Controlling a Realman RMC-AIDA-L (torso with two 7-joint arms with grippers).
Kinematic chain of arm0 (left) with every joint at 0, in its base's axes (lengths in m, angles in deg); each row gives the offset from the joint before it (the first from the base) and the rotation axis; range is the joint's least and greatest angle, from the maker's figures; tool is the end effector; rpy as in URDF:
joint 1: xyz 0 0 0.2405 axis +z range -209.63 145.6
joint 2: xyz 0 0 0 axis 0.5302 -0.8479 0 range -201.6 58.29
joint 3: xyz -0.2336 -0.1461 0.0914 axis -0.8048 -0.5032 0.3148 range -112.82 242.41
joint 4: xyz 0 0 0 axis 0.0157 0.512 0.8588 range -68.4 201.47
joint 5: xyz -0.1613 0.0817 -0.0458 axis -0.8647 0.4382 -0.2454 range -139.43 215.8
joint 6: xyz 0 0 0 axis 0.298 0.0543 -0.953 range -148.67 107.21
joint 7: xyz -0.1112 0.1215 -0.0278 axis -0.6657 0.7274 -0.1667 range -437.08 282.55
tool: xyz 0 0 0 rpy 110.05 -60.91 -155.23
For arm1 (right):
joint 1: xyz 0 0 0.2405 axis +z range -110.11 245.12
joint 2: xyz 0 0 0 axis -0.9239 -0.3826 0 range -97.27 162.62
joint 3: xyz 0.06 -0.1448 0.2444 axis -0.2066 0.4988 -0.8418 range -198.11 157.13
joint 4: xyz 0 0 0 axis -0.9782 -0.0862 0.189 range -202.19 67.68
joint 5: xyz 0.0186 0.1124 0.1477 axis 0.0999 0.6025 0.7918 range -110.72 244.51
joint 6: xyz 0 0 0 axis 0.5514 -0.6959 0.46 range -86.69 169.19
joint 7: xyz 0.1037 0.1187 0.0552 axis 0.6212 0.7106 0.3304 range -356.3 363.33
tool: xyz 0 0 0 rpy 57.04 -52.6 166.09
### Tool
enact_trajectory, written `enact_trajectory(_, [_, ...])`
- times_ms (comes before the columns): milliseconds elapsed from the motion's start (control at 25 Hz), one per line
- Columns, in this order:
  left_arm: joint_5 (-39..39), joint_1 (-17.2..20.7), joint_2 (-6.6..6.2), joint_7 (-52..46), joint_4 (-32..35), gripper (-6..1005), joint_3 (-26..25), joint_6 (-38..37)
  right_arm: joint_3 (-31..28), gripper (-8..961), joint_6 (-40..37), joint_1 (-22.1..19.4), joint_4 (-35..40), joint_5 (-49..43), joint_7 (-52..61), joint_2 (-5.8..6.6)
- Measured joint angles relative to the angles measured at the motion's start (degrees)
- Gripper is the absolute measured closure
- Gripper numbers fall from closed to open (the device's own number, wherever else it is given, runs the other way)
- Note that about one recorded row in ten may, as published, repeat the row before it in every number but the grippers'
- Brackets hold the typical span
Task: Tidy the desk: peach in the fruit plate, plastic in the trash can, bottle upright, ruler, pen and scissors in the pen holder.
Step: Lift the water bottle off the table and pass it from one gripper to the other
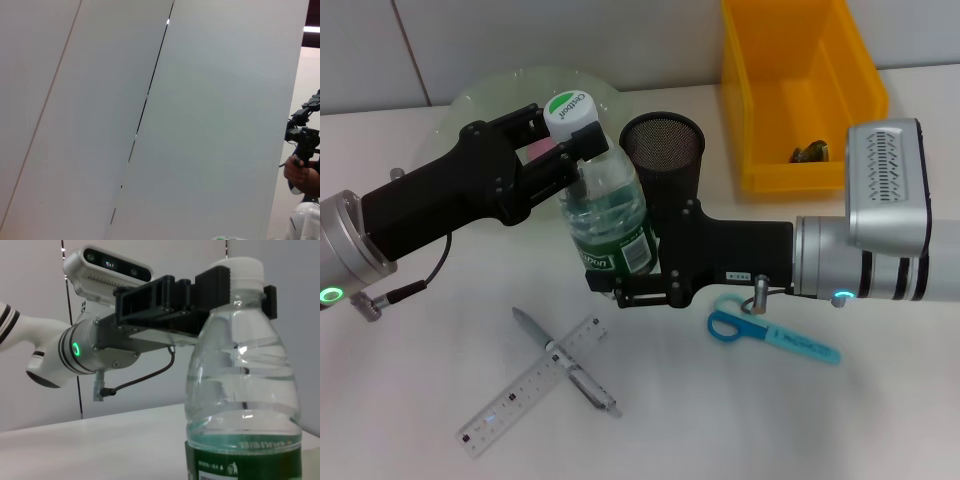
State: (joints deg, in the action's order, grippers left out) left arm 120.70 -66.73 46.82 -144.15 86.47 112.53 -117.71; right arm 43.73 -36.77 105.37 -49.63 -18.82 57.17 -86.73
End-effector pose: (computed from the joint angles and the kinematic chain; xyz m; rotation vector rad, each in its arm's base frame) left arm -0.1946 0.3386 -0.0303 -2.5259 -0.4672 -1.4158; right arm 0.2116 0.3440 -0.1017 -2.7616 0.2348 0.8501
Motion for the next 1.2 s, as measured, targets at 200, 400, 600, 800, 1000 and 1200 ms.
enact_trajectory(200, [0.02,0.0,0.0,0.0,0.09,554,-0.01,-0.06,1.45,185,1.29,0.18,0.03,0.01,0.42,-0.03])
enact_trajectory(400, [-0.06,0.0,-0.01,0.0,0.2,554,-0.01,-0.35,1.99,185,2.03,0.08,0.01,-0.01,0.87,-0.04])
enact_trajectory(600, [-0.24,0.0,-0.07,0.0,0.29,554,-0.01,-0.43,2.06,185,2.47,-0.2,-0.24,-0.02,0.87,-0.04])
enact_trajectory(800, [-0.31,0.0,-0.08,-0.01,0.83,554,-0.01,-0.46,2.16,186,3.03,-0.64,-0.71,-0.18,0.88,-0.04])
enact_trajectory(1000, [-0.83,-0.06,-0.11,-0.35,1.49,554,-0.06,-0.61,3.16,186,4.56,-0.73,-1.25,-0.34,0.87,-0.04])
enact_trajectory(1200, [-0.83,-0.11,-0.1,-0.6,1.63,554,-0.18,-0.64,3.45,189,5.02,-0.78,-1.47,-0.34,0.87,-0.08])
